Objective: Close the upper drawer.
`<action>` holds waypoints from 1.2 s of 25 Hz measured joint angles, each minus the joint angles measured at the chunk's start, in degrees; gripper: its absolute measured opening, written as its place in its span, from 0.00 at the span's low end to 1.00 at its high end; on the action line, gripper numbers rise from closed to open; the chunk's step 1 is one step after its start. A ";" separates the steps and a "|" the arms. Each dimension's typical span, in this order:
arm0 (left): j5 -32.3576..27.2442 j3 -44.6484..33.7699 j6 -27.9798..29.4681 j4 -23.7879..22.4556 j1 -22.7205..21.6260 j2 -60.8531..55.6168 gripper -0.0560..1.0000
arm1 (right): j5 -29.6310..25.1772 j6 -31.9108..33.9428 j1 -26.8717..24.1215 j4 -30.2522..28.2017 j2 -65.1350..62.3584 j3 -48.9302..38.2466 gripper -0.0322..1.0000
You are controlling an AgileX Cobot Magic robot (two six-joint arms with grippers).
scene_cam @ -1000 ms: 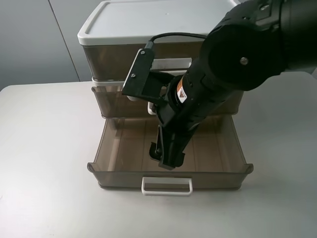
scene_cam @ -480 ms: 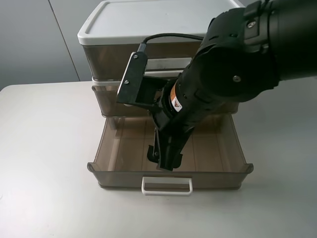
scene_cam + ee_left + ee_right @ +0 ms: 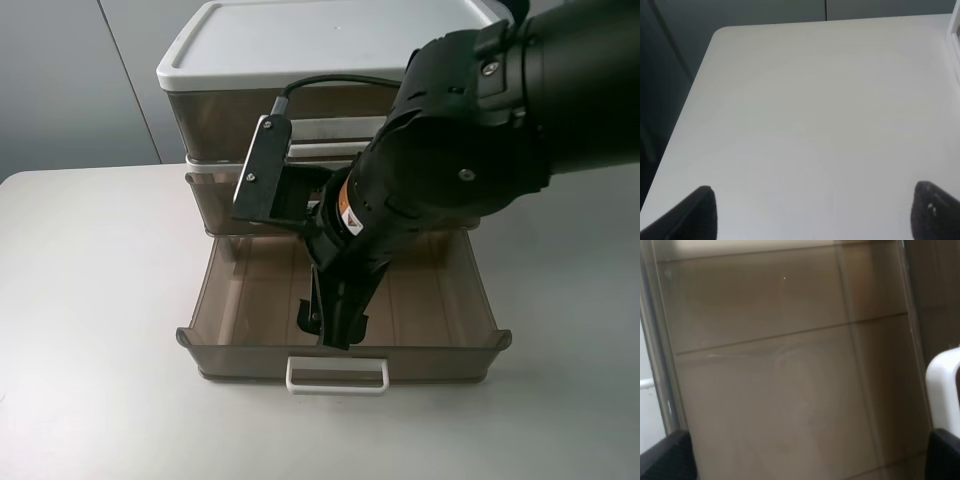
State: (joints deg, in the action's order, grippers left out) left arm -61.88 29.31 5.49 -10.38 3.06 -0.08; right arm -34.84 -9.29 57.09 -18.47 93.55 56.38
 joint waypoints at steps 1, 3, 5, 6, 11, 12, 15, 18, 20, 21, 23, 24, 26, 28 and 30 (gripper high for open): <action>0.00 0.00 0.00 0.00 0.00 0.00 0.76 | 0.00 0.24 0.00 -0.29 0.09 0.00 0.71; 0.00 0.00 0.00 0.00 0.00 0.00 0.76 | 0.00 0.99 0.00 -0.89 0.33 0.00 0.71; 0.00 0.00 0.00 0.00 0.00 0.00 0.76 | 0.11 2.29 0.00 -2.73 0.70 0.00 0.71; 0.00 0.00 0.00 0.00 0.00 0.00 0.76 | 0.21 3.38 0.00 -3.78 0.80 0.00 0.71; 0.00 0.00 0.00 0.00 0.00 0.00 0.76 | 0.44 6.01 0.11 -7.03 0.83 0.00 0.71; 0.00 0.00 0.00 0.00 0.00 0.00 0.76 | 0.43 6.46 0.11 -7.50 0.83 0.00 0.71; 0.00 0.00 0.00 0.00 0.00 0.00 0.76 | 0.80 9.69 0.21 -10.57 0.83 0.00 0.71; 0.00 0.00 0.00 0.00 0.00 0.00 0.76 | 1.31 12.36 0.10 -15.43 0.83 0.00 0.71; 0.00 0.00 0.00 0.00 0.00 0.00 0.76 | 1.55 12.91 0.10 -16.52 0.83 0.00 0.71; 0.00 0.00 0.00 0.00 0.00 0.00 0.76 | 1.55 13.05 0.10 -16.73 0.83 0.00 0.71; 0.00 0.00 0.00 0.00 0.00 0.00 0.76 | 1.55 13.27 0.10 -16.75 0.83 0.00 0.71; 0.00 0.00 0.00 0.00 0.00 0.00 0.76 | 1.39 13.27 0.10 -16.61 0.83 0.00 0.71; 0.00 0.00 0.00 0.00 0.00 0.00 0.76 | -0.20 12.87 0.10 -14.84 0.83 0.43 0.71; 0.00 0.00 0.00 0.00 0.00 0.00 0.76 | -3.05 11.13 0.68 -12.50 0.72 1.44 0.71; 0.00 0.00 0.00 0.00 0.00 0.00 0.76 | -6.23 9.29 1.53 -8.01 -0.59 2.93 0.71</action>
State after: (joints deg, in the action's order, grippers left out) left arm -61.88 29.31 5.49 -10.38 3.06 -0.08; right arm -41.08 0.00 58.62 -26.47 92.96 59.31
